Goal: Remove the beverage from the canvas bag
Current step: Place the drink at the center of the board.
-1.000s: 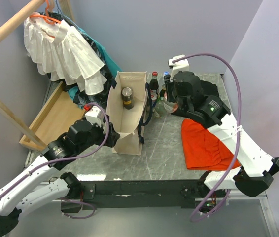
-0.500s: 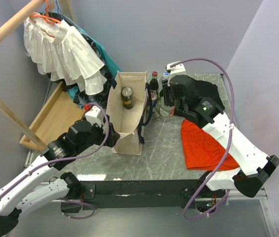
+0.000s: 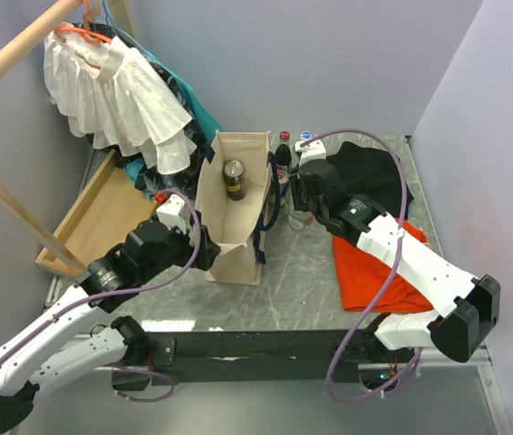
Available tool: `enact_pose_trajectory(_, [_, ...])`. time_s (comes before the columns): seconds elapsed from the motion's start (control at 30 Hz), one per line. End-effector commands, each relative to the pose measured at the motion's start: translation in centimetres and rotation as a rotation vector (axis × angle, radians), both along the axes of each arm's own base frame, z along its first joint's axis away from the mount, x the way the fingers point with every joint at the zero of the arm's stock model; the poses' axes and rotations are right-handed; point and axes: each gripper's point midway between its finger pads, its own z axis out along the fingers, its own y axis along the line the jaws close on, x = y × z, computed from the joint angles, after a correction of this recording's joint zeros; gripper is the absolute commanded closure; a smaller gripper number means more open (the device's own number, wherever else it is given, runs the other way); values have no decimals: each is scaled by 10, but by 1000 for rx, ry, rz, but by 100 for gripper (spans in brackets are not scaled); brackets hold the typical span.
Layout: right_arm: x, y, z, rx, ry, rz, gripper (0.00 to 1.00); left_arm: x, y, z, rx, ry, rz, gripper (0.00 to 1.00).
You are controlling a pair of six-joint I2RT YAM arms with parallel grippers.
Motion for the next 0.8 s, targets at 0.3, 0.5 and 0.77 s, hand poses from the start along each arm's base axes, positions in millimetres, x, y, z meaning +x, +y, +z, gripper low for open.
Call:
enact_pose_trajectory(0.3, [35,28,42,168,-214,7,100,-2,-1,3,5,-4,-9,4])
enact_pose_trajectory(0.5, [39,32,30,175,-219,8,100,-2,0,3,6,-4,-7,4])
enact_pose_trajectory(0.77, [45,38,14,176,-217,19,100,-3,-1,2,9,1,-6,4])
